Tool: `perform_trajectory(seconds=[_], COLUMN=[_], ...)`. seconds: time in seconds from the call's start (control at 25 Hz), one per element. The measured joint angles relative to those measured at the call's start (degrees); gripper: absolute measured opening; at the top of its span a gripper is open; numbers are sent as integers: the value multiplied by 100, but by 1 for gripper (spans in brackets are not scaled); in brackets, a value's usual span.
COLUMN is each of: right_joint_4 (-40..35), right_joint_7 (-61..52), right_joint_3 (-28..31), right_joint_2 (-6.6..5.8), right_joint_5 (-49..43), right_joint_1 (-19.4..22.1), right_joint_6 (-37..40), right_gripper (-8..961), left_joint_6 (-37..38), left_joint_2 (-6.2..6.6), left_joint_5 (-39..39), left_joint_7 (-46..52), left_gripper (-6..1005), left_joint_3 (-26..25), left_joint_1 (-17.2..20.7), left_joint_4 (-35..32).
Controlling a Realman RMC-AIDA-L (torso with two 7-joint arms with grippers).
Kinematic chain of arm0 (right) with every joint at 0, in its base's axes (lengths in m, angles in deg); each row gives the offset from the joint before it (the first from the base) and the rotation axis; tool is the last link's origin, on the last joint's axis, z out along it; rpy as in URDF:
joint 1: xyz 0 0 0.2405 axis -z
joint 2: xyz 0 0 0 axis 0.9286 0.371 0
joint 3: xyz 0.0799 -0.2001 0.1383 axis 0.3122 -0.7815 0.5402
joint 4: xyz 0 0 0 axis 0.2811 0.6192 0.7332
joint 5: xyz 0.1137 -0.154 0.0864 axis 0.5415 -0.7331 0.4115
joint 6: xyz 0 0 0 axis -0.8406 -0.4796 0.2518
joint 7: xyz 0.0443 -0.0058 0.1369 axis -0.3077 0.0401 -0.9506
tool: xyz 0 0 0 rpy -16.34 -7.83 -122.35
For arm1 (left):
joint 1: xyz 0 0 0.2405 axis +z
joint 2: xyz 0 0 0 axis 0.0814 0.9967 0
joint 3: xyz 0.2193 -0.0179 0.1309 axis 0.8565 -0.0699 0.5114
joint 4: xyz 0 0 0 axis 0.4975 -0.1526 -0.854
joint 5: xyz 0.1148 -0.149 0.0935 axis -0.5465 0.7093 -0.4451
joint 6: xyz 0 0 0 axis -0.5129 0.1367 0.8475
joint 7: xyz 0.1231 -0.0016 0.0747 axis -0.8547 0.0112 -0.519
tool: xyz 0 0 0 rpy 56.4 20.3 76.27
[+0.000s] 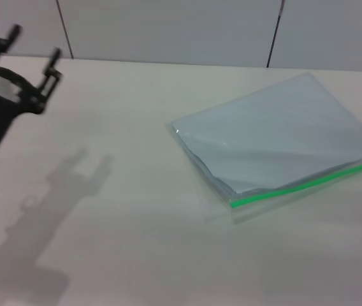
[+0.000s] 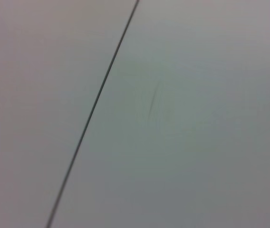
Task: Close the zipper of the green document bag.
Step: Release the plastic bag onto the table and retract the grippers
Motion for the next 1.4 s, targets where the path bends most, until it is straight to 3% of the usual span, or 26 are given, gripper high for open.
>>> perform_trajectory(seconds=[0.2, 0.44, 0.68, 1.4], right_joint_4=[-102, -139, -119, 21], right_joint_7=[-1140, -1280, -1291, -1313], right_joint_3=[-81, -200, -280, -420], right_joint_2=[-4, -1, 9, 9], right_joint_5=[-35, -97, -95, -159], right_joint_1=[-68, -161, -185, -220], right_joint_6=[114, 150, 200, 794], right_gripper=[799, 884, 881, 882], left_joint_6=[421, 523, 589, 697], left_joint_2=[-11, 46, 28, -34], left_joint_5=[487, 983, 1322, 1372], left_joint_7=[643, 1583, 1766, 2042], left_gripper=[620, 632, 632, 638], left_joint_3=[-7, -18, -43, -94], left_joint_1=[105, 109, 189, 168], left_joint_4=[0, 0, 86, 82])
